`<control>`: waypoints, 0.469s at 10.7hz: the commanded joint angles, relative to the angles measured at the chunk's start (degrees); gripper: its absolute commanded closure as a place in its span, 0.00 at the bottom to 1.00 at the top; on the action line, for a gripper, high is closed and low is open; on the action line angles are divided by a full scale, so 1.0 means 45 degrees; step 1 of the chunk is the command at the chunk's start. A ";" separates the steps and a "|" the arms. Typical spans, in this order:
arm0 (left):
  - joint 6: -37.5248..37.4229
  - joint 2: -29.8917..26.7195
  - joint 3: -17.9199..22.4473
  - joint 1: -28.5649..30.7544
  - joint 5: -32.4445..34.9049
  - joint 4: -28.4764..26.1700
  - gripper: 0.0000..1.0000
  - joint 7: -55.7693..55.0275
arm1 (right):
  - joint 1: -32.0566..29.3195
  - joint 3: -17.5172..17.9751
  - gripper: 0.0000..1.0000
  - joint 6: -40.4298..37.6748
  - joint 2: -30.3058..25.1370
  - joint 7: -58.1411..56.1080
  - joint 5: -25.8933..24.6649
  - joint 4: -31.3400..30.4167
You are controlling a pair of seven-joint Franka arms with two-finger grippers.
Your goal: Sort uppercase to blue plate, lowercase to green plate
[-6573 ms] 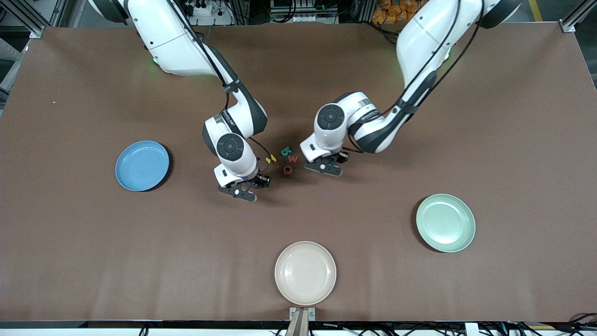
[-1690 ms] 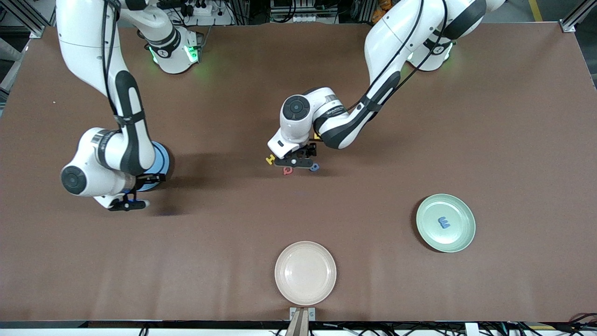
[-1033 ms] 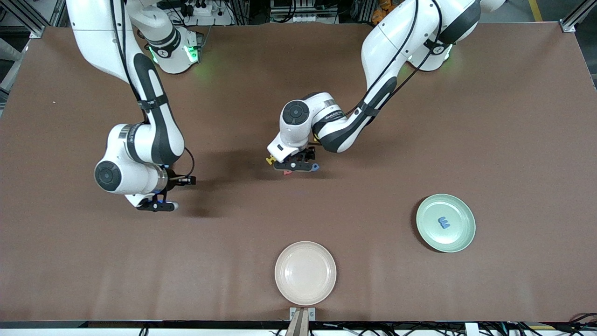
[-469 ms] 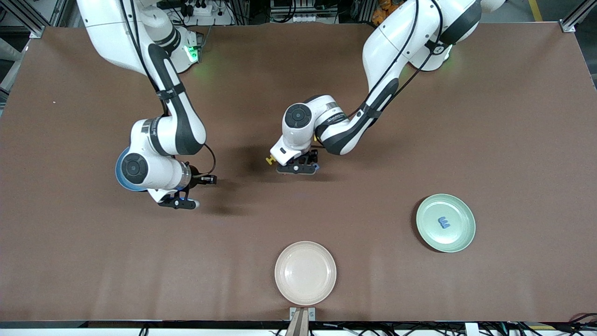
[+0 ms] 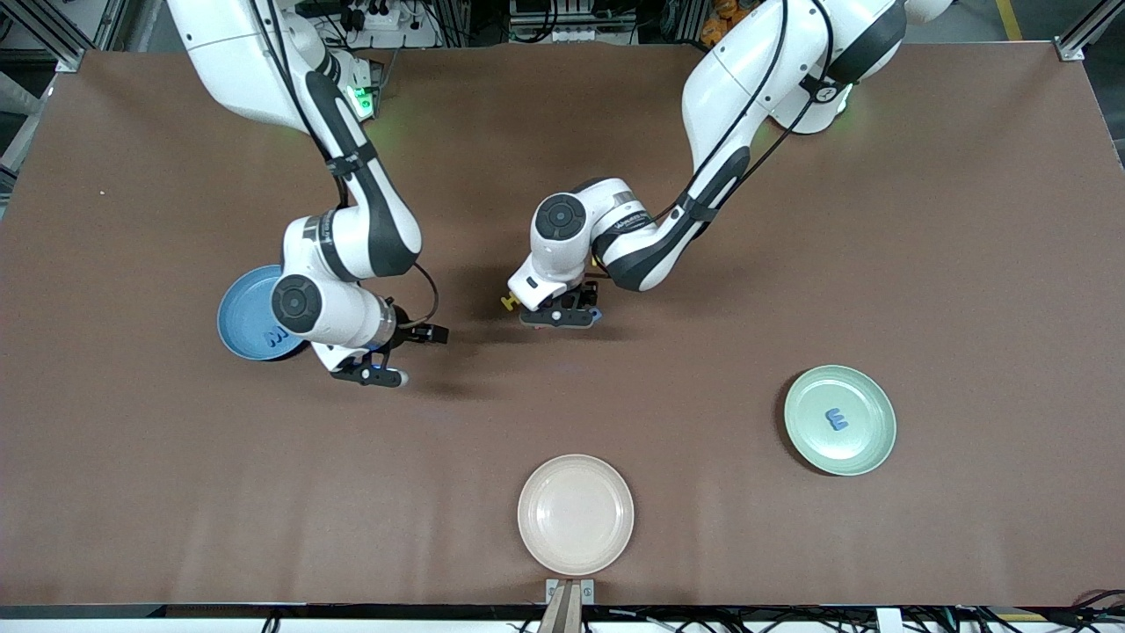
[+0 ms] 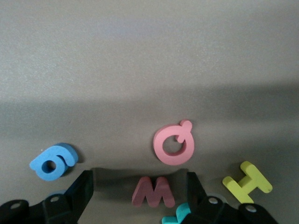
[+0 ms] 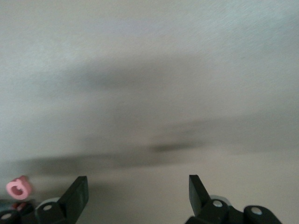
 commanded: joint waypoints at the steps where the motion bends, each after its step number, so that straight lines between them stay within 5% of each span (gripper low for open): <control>1: 0.0018 0.0142 0.0126 -0.0246 -0.0041 0.0253 0.13 0.0173 | 0.0054 0.0197 0.05 0.0266 -0.0374 0.0479 -0.0231 -0.0318; 5: 0.0018 0.0142 0.0126 -0.0266 -0.0021 0.0234 0.21 0.0367 | 0.0191 0.0314 0.00 0.0657 -0.0335 0.0479 -0.0231 -0.0435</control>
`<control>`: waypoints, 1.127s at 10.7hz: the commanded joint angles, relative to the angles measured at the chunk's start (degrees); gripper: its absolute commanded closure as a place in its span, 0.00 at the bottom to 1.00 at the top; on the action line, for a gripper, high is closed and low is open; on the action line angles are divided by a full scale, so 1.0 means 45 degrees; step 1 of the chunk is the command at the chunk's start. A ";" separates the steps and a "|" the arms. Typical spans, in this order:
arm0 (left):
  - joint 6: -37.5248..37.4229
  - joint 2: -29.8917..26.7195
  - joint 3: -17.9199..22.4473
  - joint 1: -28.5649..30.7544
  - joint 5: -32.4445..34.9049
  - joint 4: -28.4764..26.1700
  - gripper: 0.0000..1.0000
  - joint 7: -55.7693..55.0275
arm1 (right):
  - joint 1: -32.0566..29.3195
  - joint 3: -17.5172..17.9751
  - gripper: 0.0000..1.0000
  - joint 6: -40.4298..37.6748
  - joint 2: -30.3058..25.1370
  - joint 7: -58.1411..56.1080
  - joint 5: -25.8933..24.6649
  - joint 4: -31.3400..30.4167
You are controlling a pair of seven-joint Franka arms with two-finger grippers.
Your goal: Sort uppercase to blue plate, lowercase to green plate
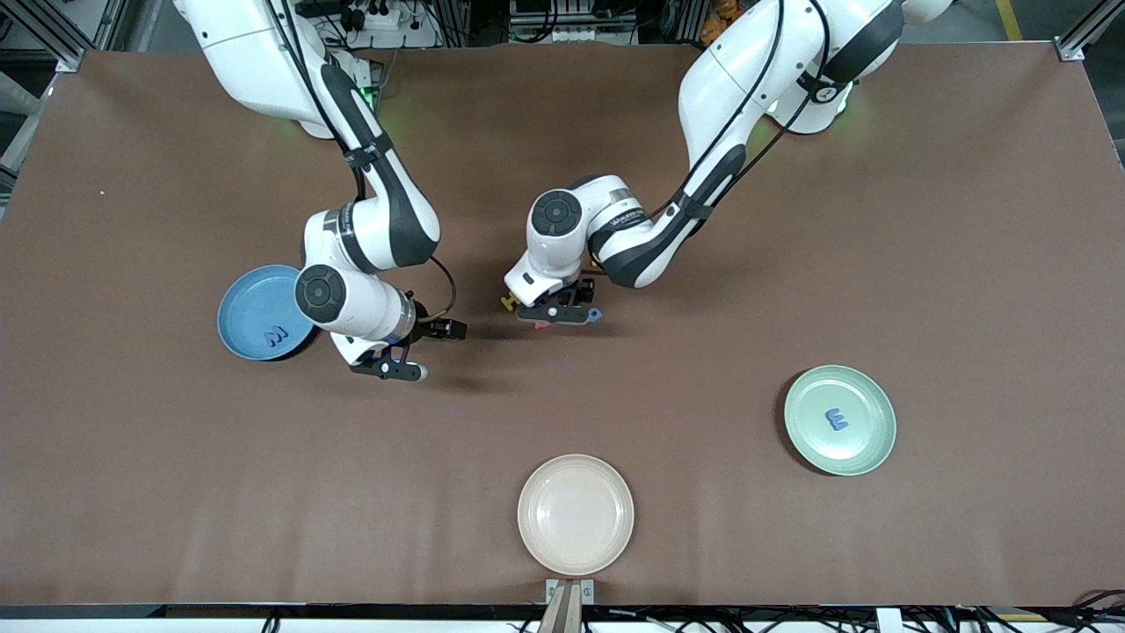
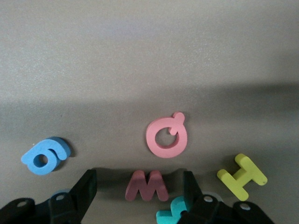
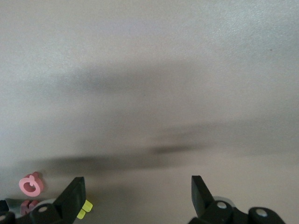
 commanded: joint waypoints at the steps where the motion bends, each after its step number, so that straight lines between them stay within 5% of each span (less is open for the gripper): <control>1: 0.0018 0.0133 0.0126 -0.0145 -0.0022 0.0234 0.22 0.0357 | 0.0004 0.0108 0.00 0.0263 -0.0296 0.0289 -0.0237 -0.0373; 12: 0.0018 0.0133 0.0126 -0.0302 -0.0041 0.0254 0.39 0.0358 | -0.0074 0.0167 0.00 0.0224 -0.0296 0.0289 -0.0569 -0.0393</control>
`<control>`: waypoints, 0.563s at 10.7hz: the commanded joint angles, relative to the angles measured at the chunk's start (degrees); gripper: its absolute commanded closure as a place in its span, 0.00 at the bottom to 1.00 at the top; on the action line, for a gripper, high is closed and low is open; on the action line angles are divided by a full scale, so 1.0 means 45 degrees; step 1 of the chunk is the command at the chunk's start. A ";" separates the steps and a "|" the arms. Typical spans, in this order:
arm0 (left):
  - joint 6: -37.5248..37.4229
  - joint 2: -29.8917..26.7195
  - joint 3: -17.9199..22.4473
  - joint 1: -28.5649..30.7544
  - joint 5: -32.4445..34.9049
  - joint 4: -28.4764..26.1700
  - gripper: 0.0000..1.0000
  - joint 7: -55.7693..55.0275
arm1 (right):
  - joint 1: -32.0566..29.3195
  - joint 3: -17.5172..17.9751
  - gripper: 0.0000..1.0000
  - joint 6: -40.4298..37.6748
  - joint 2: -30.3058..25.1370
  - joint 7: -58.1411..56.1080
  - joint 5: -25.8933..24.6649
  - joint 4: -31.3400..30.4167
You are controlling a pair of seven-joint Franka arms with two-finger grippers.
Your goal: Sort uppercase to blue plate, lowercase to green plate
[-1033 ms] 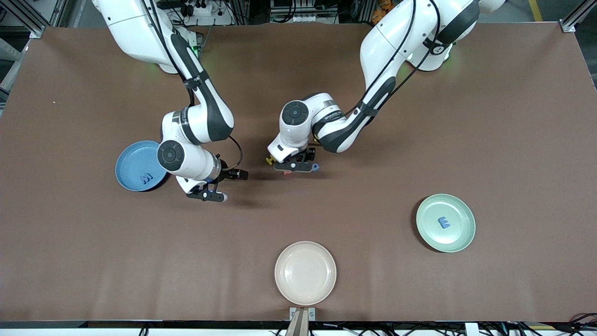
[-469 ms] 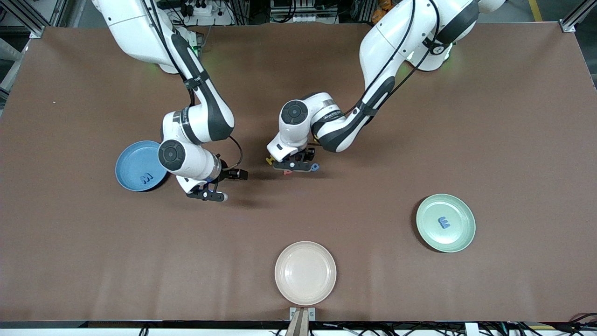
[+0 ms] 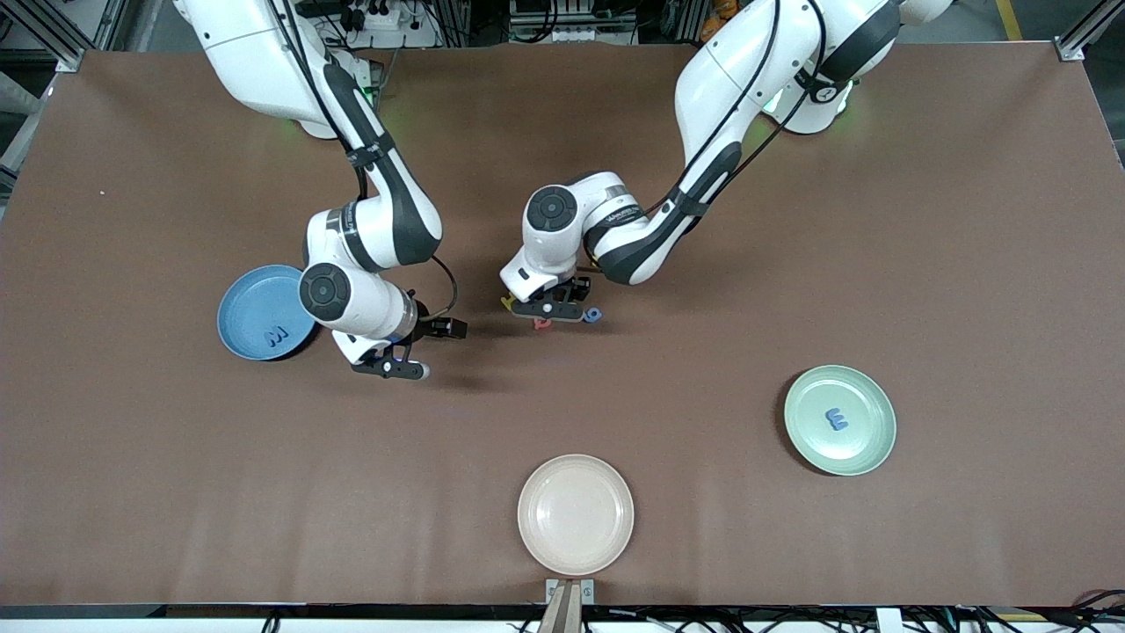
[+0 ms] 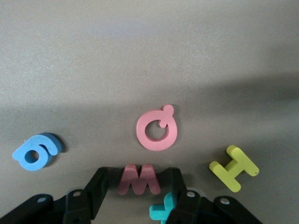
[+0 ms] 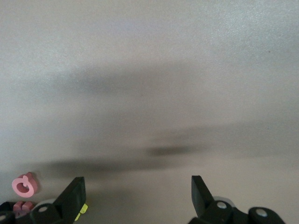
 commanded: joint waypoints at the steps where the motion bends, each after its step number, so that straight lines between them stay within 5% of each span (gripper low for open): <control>1: 0.0034 0.0130 0.0116 -0.0133 -0.0023 0.0202 0.40 0.0255 | -0.0074 0.0138 0.00 0.0146 -0.0276 0.0288 -0.0295 -0.0317; 6: 0.0034 0.0130 0.0116 -0.0113 -0.0022 0.0182 0.59 0.0276 | 0.0062 0.0528 0.00 0.0752 -0.0198 0.0932 -0.0295 -0.0317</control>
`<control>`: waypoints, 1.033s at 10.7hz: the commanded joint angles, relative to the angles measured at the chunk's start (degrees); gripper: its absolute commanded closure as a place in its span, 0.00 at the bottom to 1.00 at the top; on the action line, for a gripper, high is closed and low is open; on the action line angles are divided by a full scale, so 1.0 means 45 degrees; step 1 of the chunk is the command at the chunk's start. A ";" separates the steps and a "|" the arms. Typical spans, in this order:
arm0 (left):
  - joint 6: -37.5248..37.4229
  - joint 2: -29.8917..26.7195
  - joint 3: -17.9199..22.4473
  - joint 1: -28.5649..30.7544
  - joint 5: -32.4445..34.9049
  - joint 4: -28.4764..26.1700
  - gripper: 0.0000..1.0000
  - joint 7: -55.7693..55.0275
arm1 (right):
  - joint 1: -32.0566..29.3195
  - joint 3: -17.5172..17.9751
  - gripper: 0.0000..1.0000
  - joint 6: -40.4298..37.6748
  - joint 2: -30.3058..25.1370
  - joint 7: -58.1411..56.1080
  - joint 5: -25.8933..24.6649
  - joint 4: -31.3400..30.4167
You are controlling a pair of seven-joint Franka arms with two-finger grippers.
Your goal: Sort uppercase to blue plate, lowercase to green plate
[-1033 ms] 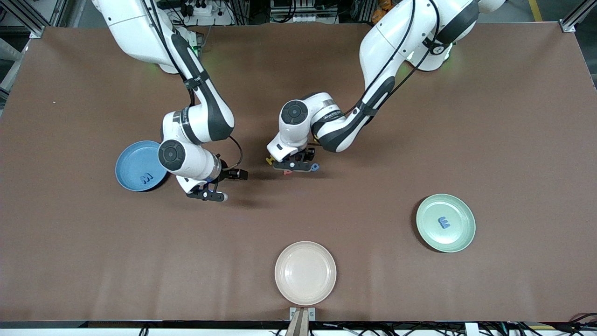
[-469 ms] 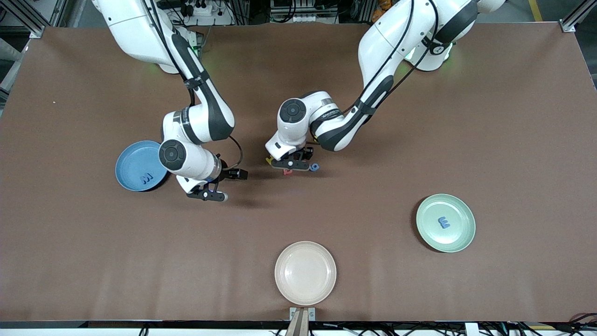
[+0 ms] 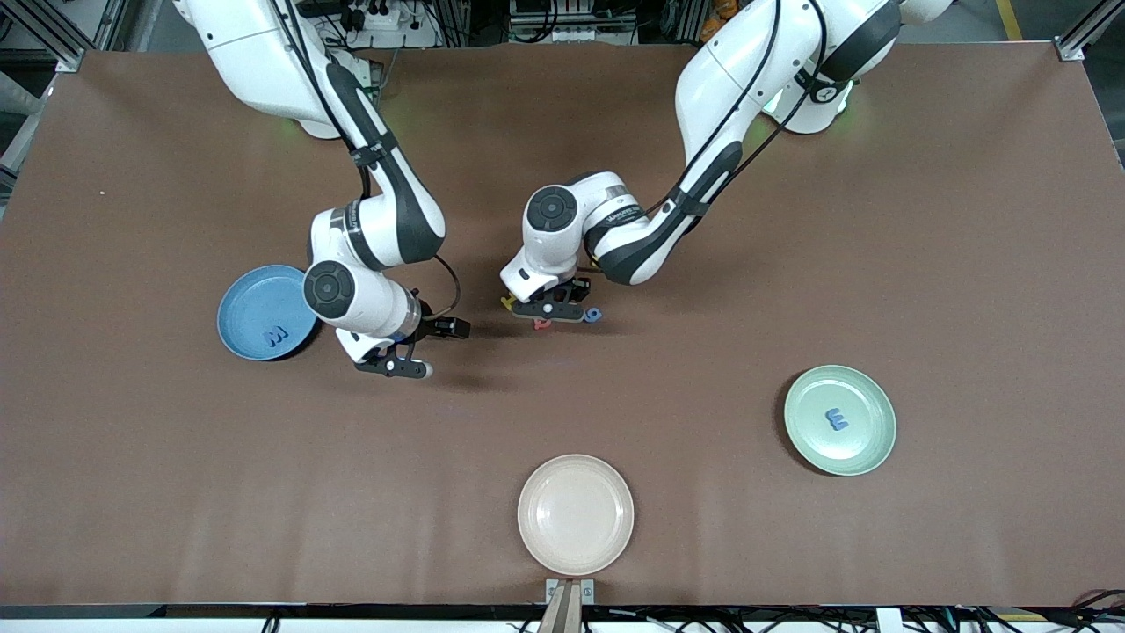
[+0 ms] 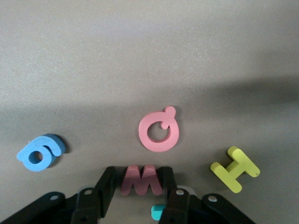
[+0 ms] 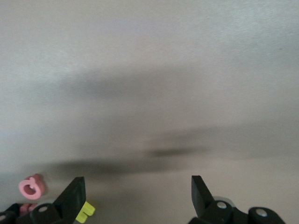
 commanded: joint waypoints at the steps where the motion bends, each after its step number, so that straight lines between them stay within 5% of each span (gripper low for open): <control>1: 0.0111 0.0151 0.0094 -0.0119 -0.0006 0.0166 0.68 0.0300 | 0.0073 0.0222 0.00 0.0290 -0.0204 0.0535 -0.0292 -0.0246; 3: 0.0072 0.0093 0.0114 -0.0100 0.0013 0.0166 0.84 0.0533 | 0.0092 0.0532 0.00 0.0425 -0.0224 0.0555 -0.0292 -0.0246; 8: -0.1858 -0.1485 -0.0256 0.2004 -0.0025 -0.0009 1.00 0.1450 | 0.0560 0.0769 0.00 0.0699 -0.0107 0.0808 -0.0856 -0.0498; 10: -0.2232 -0.2402 -0.0452 0.3253 -0.0123 -0.0222 1.00 0.2111 | 0.1395 0.0827 0.00 0.1457 -0.0010 0.2009 -0.2003 -0.0636; 11: -0.2407 -0.2852 -0.0453 0.4091 -0.0143 -0.0534 1.00 0.3141 | 0.1923 0.0827 0.00 0.1519 0.0049 0.2638 -0.3751 -0.0598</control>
